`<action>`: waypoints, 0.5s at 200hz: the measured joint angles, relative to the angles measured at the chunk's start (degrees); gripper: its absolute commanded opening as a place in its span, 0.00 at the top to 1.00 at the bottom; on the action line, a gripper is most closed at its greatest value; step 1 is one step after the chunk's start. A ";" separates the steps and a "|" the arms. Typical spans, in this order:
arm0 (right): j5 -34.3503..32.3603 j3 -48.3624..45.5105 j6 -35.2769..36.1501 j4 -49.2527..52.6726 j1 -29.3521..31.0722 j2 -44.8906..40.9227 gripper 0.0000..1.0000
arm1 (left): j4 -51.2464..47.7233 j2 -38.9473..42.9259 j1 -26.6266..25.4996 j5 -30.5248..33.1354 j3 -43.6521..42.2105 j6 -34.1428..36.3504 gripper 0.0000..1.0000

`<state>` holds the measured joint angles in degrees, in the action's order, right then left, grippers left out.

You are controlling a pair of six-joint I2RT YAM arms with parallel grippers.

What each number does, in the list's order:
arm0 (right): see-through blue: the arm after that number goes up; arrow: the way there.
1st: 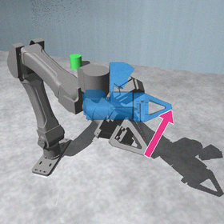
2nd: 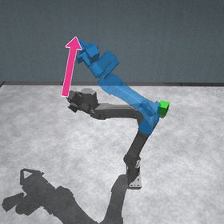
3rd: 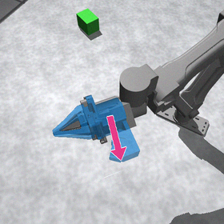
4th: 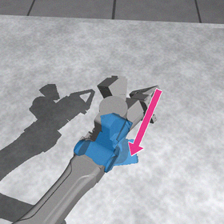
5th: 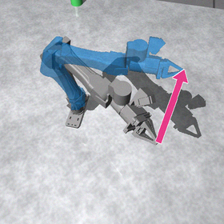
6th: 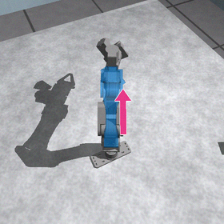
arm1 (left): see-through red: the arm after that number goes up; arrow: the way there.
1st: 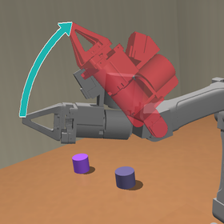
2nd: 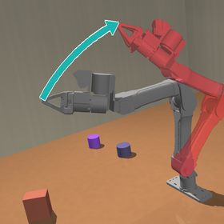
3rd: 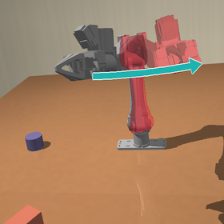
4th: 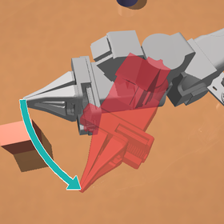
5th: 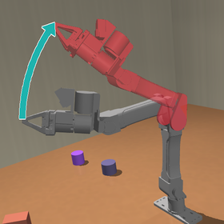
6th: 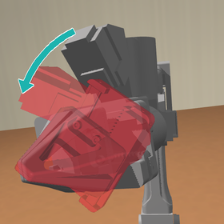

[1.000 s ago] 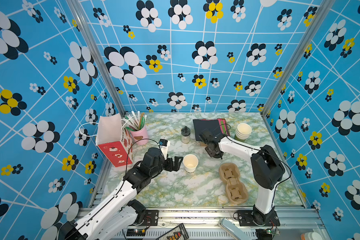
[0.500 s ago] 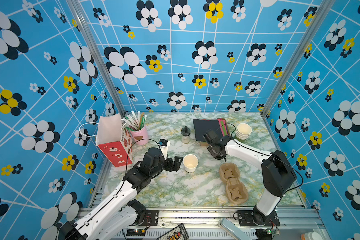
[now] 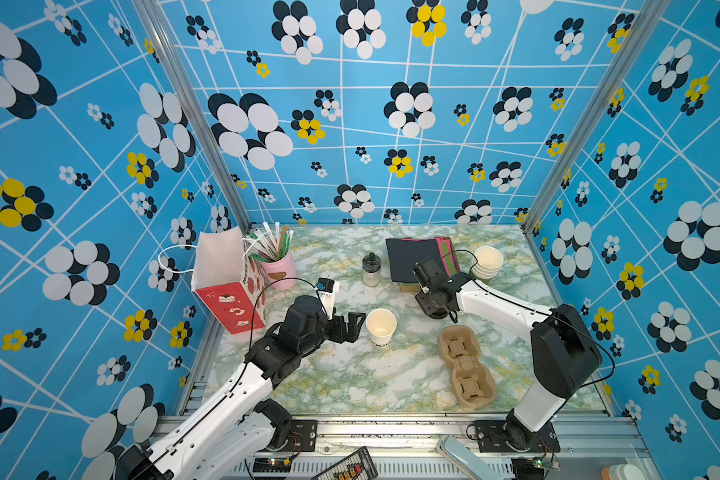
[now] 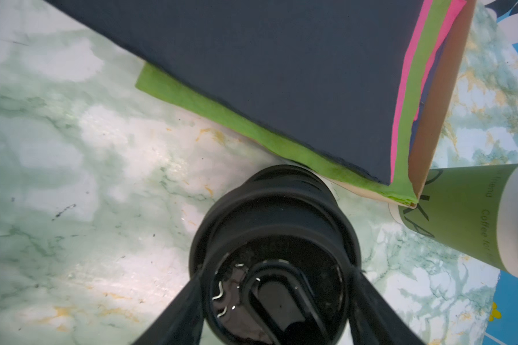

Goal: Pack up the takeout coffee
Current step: 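Lift the black lid slightly with the right gripper, then carry the black lid over the white paper cup with the right gripper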

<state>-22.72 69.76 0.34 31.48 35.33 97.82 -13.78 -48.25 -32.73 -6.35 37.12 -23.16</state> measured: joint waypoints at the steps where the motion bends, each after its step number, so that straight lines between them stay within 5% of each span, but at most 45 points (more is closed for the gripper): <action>1: 0.07 0.00 0.00 0.02 0.00 -0.04 0.73 | 0.00 0.02 0.00 0.00 0.00 0.00 0.00; 100: 15.98 6.64 -2.54 5.44 1.73 -11.89 0.73 | -1.09 1.64 0.02 0.28 0.00 0.13 0.00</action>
<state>-6.74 76.40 -2.20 36.93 37.06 85.93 -14.87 -46.61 -32.71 -6.07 37.12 -23.03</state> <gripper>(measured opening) 0.683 0.996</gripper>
